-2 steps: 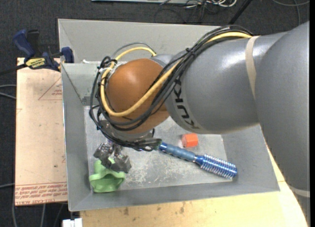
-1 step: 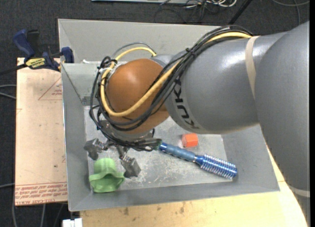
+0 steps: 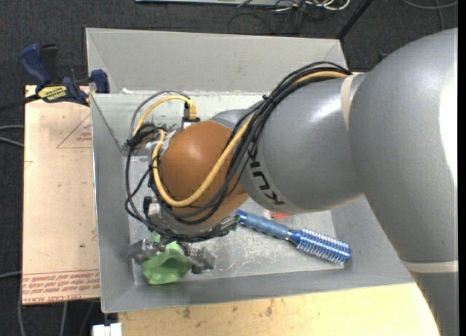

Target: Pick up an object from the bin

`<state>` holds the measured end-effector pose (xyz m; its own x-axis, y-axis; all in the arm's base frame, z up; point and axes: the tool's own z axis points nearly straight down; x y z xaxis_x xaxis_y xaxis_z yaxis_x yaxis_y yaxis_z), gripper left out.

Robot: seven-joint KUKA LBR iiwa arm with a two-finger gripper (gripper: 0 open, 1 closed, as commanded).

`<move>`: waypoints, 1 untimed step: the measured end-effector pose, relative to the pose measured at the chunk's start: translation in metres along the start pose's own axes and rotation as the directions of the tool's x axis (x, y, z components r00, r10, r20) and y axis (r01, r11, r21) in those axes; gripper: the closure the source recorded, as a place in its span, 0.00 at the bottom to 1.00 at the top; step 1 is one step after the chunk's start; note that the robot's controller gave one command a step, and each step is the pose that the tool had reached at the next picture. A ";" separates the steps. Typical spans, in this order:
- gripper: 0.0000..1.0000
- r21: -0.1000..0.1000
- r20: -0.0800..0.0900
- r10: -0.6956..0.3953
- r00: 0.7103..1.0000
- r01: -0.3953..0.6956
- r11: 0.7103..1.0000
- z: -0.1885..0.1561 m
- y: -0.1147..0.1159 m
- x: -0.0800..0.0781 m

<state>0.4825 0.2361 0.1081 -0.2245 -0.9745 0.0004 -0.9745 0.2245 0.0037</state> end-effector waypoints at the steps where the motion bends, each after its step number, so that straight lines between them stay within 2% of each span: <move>1: 0.00 0.003 0.002 -0.036 0.999 0.036 0.999 0.040 -0.012 0.008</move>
Offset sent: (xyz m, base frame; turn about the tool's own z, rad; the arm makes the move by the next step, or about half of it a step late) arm 0.0098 -0.0114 -0.0381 -0.0411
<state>0.4925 0.2252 0.0684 -0.1889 -0.9820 -0.0021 -0.9820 0.1889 0.0012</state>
